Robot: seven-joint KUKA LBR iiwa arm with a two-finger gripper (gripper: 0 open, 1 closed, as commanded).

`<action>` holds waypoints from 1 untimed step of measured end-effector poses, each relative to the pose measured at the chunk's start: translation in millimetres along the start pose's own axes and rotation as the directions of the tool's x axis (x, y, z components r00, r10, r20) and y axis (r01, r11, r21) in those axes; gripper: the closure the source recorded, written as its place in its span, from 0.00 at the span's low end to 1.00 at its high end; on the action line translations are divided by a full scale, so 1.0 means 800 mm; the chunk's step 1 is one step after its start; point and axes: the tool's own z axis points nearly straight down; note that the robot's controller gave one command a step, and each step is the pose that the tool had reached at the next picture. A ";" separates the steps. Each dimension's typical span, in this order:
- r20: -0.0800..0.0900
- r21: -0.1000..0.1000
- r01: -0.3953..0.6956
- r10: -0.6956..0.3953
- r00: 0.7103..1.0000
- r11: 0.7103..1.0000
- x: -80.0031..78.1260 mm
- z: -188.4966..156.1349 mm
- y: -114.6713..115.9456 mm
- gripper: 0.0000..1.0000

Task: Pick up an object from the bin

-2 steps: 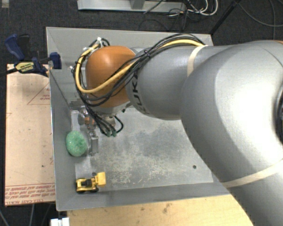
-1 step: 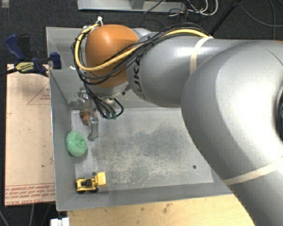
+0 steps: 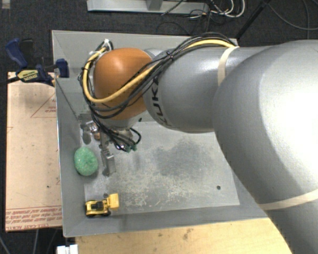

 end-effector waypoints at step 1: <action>0.002 -0.001 -0.169 0.169 0.986 0.986 -0.015 0.033 -0.028 0.00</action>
Offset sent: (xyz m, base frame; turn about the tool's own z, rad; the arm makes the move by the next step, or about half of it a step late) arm -0.0149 -0.0019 -0.0488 0.1762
